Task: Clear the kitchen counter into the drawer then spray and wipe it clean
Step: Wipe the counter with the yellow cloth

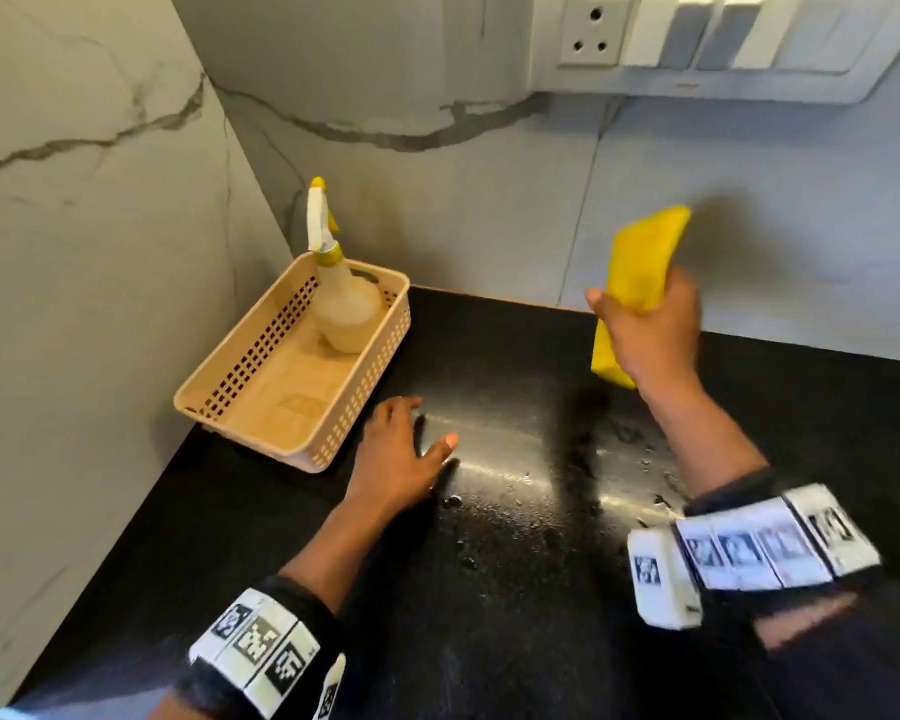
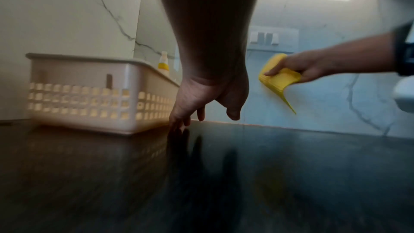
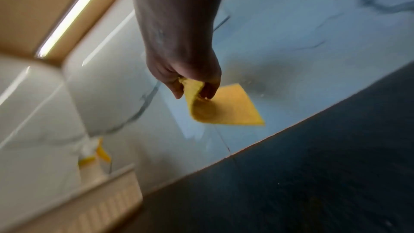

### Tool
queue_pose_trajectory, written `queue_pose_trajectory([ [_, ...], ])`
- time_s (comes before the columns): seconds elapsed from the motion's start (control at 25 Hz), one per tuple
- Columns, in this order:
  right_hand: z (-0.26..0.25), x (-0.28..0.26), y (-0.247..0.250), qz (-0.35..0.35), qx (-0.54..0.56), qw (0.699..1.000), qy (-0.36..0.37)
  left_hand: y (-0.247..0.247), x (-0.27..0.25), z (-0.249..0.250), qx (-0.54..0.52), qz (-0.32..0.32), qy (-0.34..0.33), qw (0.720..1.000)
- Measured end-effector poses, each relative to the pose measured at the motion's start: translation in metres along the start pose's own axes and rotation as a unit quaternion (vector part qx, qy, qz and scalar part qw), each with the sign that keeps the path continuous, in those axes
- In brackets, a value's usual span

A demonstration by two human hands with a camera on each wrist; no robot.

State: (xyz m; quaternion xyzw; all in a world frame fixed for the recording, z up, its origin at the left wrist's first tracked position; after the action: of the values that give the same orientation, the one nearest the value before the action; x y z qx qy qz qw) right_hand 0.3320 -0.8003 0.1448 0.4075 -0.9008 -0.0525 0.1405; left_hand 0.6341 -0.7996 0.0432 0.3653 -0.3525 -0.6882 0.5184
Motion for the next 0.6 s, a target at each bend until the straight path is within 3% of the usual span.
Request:
queue_pose_trajectory([
  [0.08,0.009,0.008,-0.086,-0.149,-0.133,0.975,0.094,-0.006,0.001,-0.021,0.007,0.024,0.019,1.0],
  [0.16,0.062,-0.008,-0.166,-0.318,-0.268,0.907,0.067,-0.015,-0.001,-0.025,0.0,0.009,0.03,1.0],
  [0.24,0.098,-0.019,-0.202,-0.365,-0.371,0.853,0.039,-0.024,0.001,-0.028,-0.011,-0.025,0.043,0.999],
  [0.4,0.089,-0.024,-0.21,-0.394,-0.423,0.813,0.073,-0.031,0.011,-0.026,-0.023,-0.052,0.054,0.997],
  [0.52,0.078,-0.076,-0.212,-0.52,-0.413,0.734,0.142,-0.03,0.012,-0.024,-0.016,-0.055,0.052,0.997],
  [0.6,0.076,-0.113,-0.188,-0.586,-0.375,0.687,0.209,-0.031,0.01,-0.023,0.003,-0.076,0.048,0.996],
])
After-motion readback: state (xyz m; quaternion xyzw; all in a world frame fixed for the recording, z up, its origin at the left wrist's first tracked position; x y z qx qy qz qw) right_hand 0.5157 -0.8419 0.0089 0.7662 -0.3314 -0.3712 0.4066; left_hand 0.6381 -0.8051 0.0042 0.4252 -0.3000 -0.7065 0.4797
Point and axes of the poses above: each hand's wrist, its own x-axis towards the middle knuckle, its own y-axis out of the back of the hand, z = x × y, the point moved 8 cm from there along x, towards the middle knuckle, and after that the axes turned 7 degrees about x, right-handed, at the moved point
